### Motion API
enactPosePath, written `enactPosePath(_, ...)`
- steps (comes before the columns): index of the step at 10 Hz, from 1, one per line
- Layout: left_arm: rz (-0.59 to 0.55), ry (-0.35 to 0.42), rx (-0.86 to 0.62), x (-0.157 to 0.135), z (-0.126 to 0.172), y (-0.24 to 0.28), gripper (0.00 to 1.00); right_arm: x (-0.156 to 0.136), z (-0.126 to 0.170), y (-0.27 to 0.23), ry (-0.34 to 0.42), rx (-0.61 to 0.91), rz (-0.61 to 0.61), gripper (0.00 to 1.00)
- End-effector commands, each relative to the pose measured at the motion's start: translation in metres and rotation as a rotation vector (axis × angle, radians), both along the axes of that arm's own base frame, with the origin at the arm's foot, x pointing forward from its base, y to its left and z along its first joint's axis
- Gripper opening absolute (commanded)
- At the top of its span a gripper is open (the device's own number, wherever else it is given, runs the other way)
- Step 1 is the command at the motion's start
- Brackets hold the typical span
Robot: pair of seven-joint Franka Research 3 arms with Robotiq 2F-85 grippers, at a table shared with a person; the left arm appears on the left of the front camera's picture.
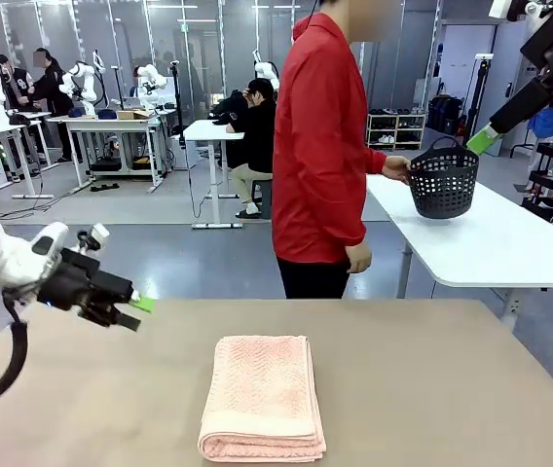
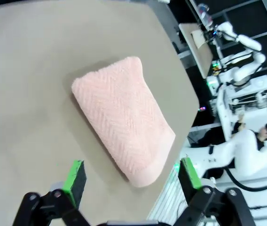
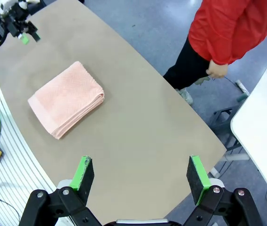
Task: Fold the towel.
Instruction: Pick up the 100 cm Hotel Towel and place it on the left side of the table.
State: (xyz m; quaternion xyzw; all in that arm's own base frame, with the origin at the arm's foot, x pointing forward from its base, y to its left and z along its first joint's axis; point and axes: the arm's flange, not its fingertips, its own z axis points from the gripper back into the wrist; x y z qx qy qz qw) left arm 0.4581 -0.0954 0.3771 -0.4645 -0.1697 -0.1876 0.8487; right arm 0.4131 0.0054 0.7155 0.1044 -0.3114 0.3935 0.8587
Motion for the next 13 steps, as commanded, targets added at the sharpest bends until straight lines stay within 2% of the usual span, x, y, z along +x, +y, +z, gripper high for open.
enactPosePath(1, 0.049, 0.051, -0.011, -0.004, -0.027, -0.026, 1.0, -0.001, -0.001, -0.001, 0.004, -0.003, 0.004, 1.0)
enactPosePath(5, 0.187, 0.104, -0.009, -0.018, -0.084, -0.069, 1.0, -0.001, -0.001, -0.001, 0.004, -0.003, 0.004, 1.0)
enactPosePath(7, 0.183, 0.159, -0.004, -0.022, -0.105, -0.089, 1.0, -0.001, -0.001, -0.001, 0.004, -0.003, 0.004, 1.0)
enactPosePath(10, 0.183, 0.222, -0.027, -0.025, -0.12, -0.103, 1.0, -0.001, -0.001, -0.001, 0.004, -0.003, 0.004, 1.0)
enactPosePath(13, 0.152, 0.239, -0.025, -0.026, -0.124, -0.116, 1.0, -0.001, -0.001, -0.001, 0.004, -0.003, 0.004, 1.0)
